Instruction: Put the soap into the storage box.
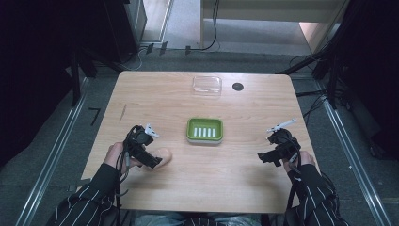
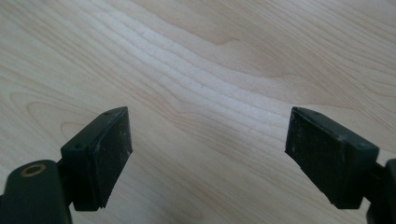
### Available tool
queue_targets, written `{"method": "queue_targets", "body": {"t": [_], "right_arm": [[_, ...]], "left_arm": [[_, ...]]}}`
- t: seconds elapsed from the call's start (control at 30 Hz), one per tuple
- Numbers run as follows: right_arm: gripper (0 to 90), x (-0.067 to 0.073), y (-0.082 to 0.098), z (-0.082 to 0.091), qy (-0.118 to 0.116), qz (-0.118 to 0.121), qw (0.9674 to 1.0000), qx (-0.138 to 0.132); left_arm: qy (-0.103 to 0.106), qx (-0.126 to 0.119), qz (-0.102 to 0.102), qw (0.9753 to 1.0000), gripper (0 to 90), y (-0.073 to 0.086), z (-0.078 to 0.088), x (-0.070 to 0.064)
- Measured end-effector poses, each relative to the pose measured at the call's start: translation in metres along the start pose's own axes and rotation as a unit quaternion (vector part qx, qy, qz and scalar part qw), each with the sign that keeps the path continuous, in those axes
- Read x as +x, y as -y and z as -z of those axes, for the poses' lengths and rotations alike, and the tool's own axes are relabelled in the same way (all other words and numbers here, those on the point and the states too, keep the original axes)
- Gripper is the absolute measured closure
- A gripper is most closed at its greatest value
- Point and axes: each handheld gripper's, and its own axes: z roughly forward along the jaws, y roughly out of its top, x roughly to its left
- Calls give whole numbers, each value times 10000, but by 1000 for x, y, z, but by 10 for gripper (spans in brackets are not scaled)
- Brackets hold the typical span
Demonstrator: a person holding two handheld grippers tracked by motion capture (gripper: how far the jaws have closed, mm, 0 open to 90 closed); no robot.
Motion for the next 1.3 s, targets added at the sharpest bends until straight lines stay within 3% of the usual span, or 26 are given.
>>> {"method": "queue_targets", "body": {"t": [0.5, 0.83, 0.93, 1.0, 1.3], "right_arm": [[154, 0, 2, 0, -236, 208, 9995, 15], [154, -2, 3, -1, -143, 154, 9998, -16], [154, -4, 4, -2, -128, 118, 9998, -18], [154, -4, 4, -3, -121, 112, 9999, -11], [154, -3, 4, -4, -105, 97, 9999, -2]], "left_arm": [[164, 313, -153, 9993, 62, -7, -10, -7], [210, 472, -161, 9985, 70, -9, -17, -7], [206, 507, -185, 9983, 82, -9, -18, -8], [266, 518, -165, 9982, 136, -9, -20, -8], [301, 625, -201, 9974, 149, -11, -25, -7]]}}
